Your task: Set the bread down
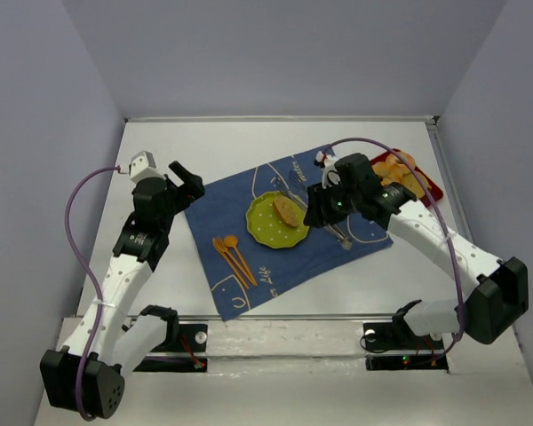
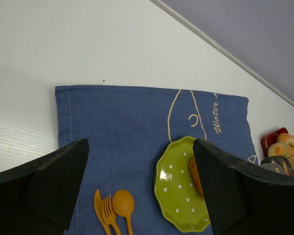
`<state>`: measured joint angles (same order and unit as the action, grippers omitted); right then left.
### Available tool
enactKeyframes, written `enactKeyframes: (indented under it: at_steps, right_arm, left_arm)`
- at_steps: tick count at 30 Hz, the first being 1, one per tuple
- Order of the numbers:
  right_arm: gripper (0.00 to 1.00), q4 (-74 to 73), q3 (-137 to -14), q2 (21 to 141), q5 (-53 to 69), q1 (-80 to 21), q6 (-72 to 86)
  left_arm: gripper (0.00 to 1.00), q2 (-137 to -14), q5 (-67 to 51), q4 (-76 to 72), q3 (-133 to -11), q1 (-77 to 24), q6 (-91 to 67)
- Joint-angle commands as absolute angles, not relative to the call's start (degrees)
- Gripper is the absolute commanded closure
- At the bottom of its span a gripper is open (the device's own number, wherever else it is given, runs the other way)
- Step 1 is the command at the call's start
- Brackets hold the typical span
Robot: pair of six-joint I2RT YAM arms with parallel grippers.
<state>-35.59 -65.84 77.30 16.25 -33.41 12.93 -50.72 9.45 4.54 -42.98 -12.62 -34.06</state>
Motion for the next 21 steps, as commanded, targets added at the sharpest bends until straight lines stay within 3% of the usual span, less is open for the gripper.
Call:
enactKeyframes:
  at_steps: [1, 7, 14, 19, 21]
  right_arm:
    - [0.49, -34.80, -69.34, 74.18, 13.98, -33.40, 14.24]
    - [0.50, -36.47, -67.42, 69.71, -2.87, -33.40, 22.40]
    - [0.49, -46.39, -59.24, 56.00, -20.47, -29.28, 35.50]
    - [0.47, -48.43, -53.63, 51.07, -27.12, -14.62, 40.68]
    - [0.48, -46.07, -50.81, 50.89, -26.90, -3.29, 39.91]
  left_arm:
    - [0.01, -49.04, 9.14, 3.78, -42.80, -12.13, -34.80]
    - [0.01, -48.16, 9.75, 4.13, -43.15, -12.13, -34.98]
    - [0.01, -48.95, 8.97, 1.59, -43.42, -12.04, -35.07]
    - [0.01, -51.67, 6.86, -0.26, -45.08, -12.04, -34.28]
    - [0.01, -52.55, 5.63, -1.93, -45.61, -12.04, -33.93]
